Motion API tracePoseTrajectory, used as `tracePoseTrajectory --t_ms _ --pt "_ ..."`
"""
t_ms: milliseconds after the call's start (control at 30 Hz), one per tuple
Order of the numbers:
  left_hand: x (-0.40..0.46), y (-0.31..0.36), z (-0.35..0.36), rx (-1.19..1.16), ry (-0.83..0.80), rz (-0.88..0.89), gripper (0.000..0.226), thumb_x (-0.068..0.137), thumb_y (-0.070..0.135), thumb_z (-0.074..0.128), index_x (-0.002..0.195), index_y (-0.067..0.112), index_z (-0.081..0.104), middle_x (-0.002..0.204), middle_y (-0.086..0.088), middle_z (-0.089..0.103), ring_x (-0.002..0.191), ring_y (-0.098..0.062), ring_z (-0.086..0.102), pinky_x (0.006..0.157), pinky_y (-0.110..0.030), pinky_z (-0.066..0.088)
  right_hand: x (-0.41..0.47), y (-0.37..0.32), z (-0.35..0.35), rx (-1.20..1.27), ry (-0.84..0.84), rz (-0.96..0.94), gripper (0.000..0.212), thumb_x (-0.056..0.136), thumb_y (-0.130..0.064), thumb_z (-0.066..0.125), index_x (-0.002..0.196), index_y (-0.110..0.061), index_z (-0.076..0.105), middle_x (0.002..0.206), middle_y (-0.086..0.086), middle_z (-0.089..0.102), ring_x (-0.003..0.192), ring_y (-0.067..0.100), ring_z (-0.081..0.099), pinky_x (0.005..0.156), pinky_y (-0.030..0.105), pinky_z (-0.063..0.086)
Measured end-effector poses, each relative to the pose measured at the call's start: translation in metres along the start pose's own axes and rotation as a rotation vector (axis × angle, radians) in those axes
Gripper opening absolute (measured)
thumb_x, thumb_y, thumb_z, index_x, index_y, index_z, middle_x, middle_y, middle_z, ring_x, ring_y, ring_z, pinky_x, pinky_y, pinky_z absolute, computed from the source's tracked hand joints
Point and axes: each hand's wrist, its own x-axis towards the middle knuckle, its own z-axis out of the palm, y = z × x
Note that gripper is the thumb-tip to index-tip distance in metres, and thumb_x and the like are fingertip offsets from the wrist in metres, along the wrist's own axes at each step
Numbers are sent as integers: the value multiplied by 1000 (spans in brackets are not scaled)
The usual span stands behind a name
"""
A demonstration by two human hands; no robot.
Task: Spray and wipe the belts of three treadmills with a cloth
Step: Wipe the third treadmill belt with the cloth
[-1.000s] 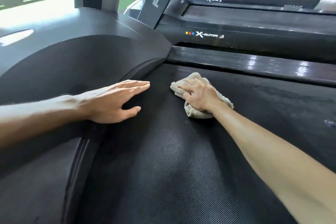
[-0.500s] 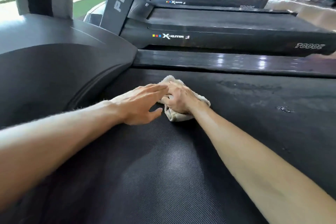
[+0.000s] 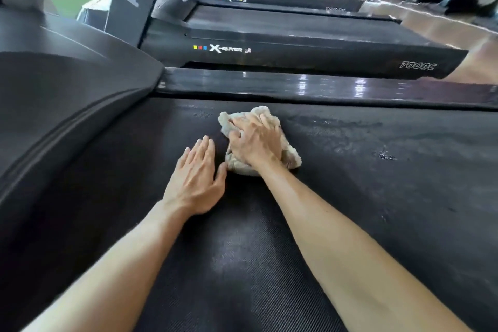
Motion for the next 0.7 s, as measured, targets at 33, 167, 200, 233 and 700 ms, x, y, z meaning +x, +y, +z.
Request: tracePoseTrajectory --t_ms 33,167,200,233,700 --pt "1 -1 3 12 18 11 68 107 40 31 162 9 8 170 -5 1 156 -12 -3 126 -31 -4 0 2 0 0 -9 -6 53 91 -49 27 114 -31 72 127 -6 64 128 23 50 118 44 25" --pt "2 -5 5 64 45 31 67 105 39 32 163 14 10 170 2 0 155 -8 -4 124 -28 -4 5 20 -12 80 -190 -187 44 98 -45 38 136 -44 60 154 -9 48 148 22 31 123 47 18" --pt "3 -6 5 68 39 31 67 105 42 29 163 15 10 170 3 0 155 -7 -4 124 -28 -3 3 31 -20 109 -247 -266 46 97 -45 37 137 -45 60 154 -11 46 147 21 30 123 47 20" --pt "4 -6 5 76 40 35 68 102 45 24 163 16 10 170 5 0 155 -6 -4 124 -28 -3 4 45 -26 118 -262 -344 49 94 -46 35 135 -44 61 152 -14 48 144 19 34 122 46 23" --pt "10 -12 9 116 38 80 88 82 58 0 163 24 5 169 11 -6 153 0 -10 124 -28 -3 31 101 -49 72 -346 -286 45 97 -54 37 139 -54 54 146 -23 45 139 8 31 119 39 26"
